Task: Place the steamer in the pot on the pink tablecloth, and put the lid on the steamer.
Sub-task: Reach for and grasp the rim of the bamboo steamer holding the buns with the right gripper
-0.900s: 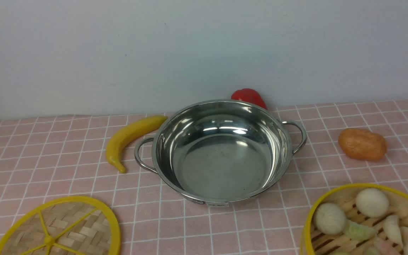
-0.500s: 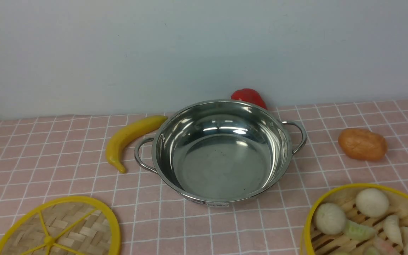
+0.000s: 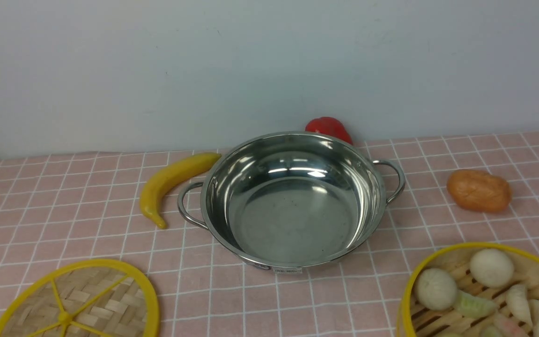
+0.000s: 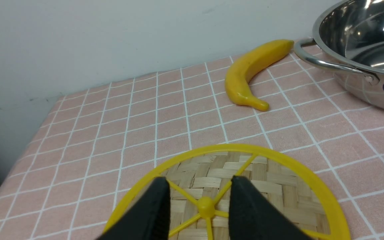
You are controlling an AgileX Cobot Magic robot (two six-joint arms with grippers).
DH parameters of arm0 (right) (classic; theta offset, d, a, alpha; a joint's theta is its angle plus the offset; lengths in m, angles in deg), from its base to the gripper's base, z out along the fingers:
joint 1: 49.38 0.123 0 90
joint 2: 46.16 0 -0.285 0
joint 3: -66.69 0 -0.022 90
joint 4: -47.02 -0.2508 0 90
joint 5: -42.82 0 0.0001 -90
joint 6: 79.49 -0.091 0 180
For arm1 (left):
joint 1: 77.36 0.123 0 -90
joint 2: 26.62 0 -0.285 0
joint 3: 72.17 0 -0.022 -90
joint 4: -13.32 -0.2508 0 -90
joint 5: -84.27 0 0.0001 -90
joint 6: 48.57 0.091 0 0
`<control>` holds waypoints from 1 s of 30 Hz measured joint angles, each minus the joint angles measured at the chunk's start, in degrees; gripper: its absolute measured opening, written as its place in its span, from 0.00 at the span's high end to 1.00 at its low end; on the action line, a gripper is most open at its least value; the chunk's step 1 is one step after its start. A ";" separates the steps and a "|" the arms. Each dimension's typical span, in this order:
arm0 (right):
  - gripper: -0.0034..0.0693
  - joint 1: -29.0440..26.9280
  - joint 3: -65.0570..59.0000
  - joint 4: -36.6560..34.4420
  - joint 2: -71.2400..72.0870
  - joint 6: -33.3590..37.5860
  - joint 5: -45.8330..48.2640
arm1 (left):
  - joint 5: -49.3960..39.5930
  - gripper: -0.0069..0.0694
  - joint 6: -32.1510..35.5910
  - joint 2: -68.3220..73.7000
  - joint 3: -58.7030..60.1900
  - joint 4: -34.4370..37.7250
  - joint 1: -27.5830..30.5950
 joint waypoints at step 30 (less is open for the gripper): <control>0.62 0.00 16.73 -15.59 0.14 -2.91 -13.34 | 0.00 0.59 -0.05 0.00 0.00 0.00 0.00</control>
